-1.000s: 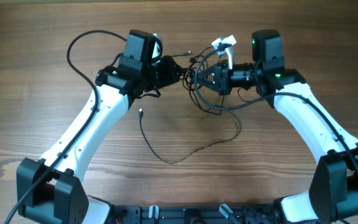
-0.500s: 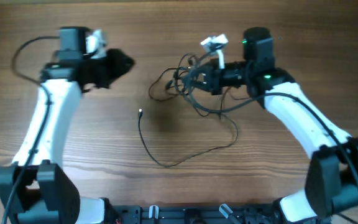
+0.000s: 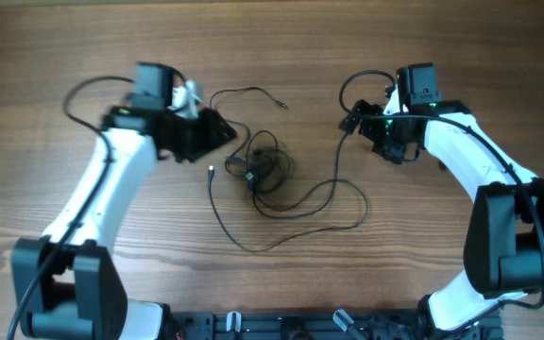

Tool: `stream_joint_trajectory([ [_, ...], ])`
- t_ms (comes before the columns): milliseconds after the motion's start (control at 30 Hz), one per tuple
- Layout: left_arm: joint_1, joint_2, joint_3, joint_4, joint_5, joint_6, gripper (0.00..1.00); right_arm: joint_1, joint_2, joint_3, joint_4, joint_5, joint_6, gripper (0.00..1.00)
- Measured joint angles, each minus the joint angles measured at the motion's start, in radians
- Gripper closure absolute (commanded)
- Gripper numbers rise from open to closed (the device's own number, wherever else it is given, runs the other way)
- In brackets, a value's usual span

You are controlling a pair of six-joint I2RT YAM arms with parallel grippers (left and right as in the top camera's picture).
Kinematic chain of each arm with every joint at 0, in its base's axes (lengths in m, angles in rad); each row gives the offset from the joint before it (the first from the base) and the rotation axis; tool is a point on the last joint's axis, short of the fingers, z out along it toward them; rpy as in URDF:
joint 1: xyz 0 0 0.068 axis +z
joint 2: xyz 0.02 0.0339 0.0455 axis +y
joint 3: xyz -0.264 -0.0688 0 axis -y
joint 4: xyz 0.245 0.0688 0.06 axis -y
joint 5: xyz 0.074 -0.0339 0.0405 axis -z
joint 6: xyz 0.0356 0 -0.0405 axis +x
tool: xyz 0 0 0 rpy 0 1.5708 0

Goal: Untangle cables

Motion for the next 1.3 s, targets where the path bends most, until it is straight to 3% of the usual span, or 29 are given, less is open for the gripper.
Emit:
stream_joint_trajectory([
  [100,-0.124,0.018,-0.140,0.124,-0.064,-0.079,0.68,0.005,-0.001,0.000,-0.002,-0.051,-0.024,0.00],
  [300,-0.273,0.108,-0.208,0.166,-0.240,-0.147,0.67,0.005,-0.001,0.000,-0.003,-0.069,-0.029,0.00],
  [533,-0.290,0.140,-0.210,0.252,-0.420,-0.196,0.69,0.006,-0.001,0.000,-0.015,-0.075,-0.029,0.00],
  [800,-0.290,0.122,-0.210,0.252,-0.429,-0.206,0.57,0.023,-0.001,0.000,-0.015,-0.075,-0.029,0.00],
  [933,-0.290,0.087,-0.210,0.251,-0.448,-0.206,0.64,0.023,-0.001,0.000,-0.015,-0.075,-0.029,0.00],
  [1133,-0.290,0.100,-0.210,0.256,-0.471,-0.206,0.66,0.023,-0.001,0.000,-0.028,-0.075,-0.029,0.00],
  [1233,-0.290,0.149,-0.214,0.303,-0.476,-0.206,0.78,0.023,-0.001,0.000,-0.034,-0.076,-0.029,0.00],
  [1300,-0.290,0.158,-0.213,0.327,-0.490,-0.206,0.96,0.023,-0.001,0.000,-0.035,-0.080,-0.029,0.00],
])
